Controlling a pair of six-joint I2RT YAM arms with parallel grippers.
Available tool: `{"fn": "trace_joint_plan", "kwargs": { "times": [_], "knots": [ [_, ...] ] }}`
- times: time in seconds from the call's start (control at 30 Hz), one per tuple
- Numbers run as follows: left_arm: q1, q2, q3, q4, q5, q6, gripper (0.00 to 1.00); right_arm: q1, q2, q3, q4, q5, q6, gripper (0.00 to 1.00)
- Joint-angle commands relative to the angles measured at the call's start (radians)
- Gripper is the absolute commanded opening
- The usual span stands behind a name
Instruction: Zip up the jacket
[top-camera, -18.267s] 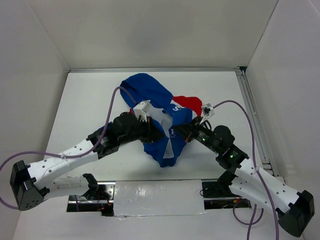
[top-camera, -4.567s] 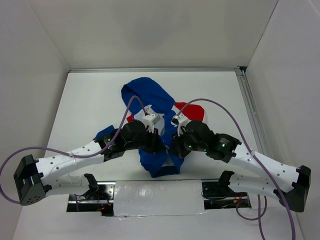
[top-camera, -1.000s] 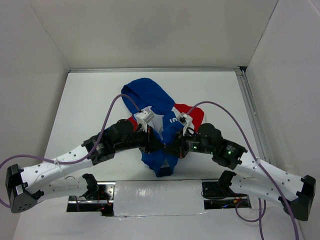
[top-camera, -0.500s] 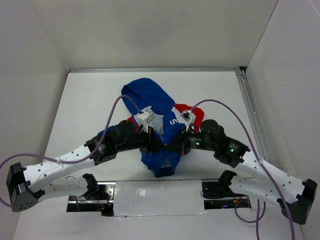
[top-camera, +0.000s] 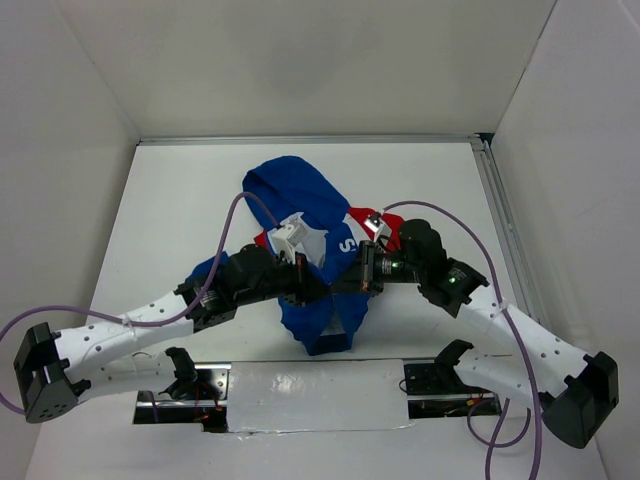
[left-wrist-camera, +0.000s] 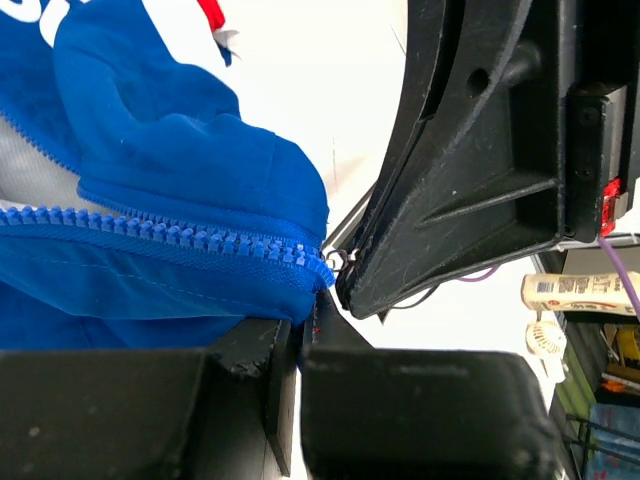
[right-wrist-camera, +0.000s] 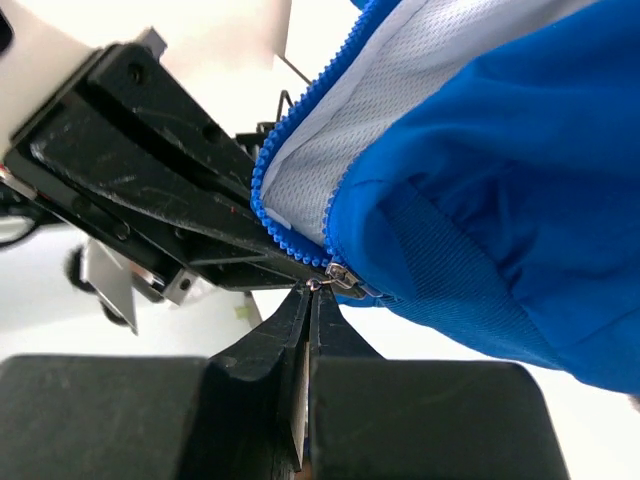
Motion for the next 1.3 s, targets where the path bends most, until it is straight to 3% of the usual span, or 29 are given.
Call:
{"fn": "trace_joint_plan", "kwargs": {
  "times": [0.0, 0.07, 0.3, 0.5, 0.67, 0.73, 1.0, 1.13, 1.27],
  "knots": [
    [-0.024, 0.024, -0.042, -0.081, 0.089, -0.01, 0.0, -0.037, -0.03, 0.07, 0.208, 0.071, 0.083, 0.0],
    [-0.033, 0.028, -0.046, -0.078, 0.095, -0.008, 0.0, -0.039, -0.038, 0.098, 0.142, 0.113, 0.084, 0.0],
    [-0.064, 0.08, -0.023, -0.091, 0.13, -0.003, 0.0, -0.04, -0.078, 0.028, 0.23, 0.292, 0.18, 0.0],
    [-0.073, 0.098, 0.062, -0.204, 0.031, 0.02, 0.0, -0.039, -0.131, 0.052, 0.134, 0.342, 0.14, 0.0],
    [-0.082, 0.077, 0.066, -0.143, 0.109, 0.072, 0.0, -0.081, -0.181, 0.05, 0.178, 0.339, 0.152, 0.0],
    [-0.084, 0.086, 0.104, -0.205, 0.071, 0.058, 0.0, -0.081, -0.168, 0.081, 0.152, 0.316, 0.14, 0.0],
    [-0.084, 0.048, 0.234, -0.324, -0.144, 0.134, 0.5, -0.075, -0.168, -0.006, 0.089, 0.181, 0.14, 0.0],
    [-0.084, 0.031, 0.26, -0.357, -0.169, 0.168, 0.6, -0.077, -0.176, -0.003, 0.062, 0.155, 0.131, 0.0],
    [-0.082, 0.017, 0.253, -0.361, -0.152, 0.176, 0.76, -0.078, -0.173, 0.0, 0.046, 0.136, 0.127, 0.0]
  ]
}}
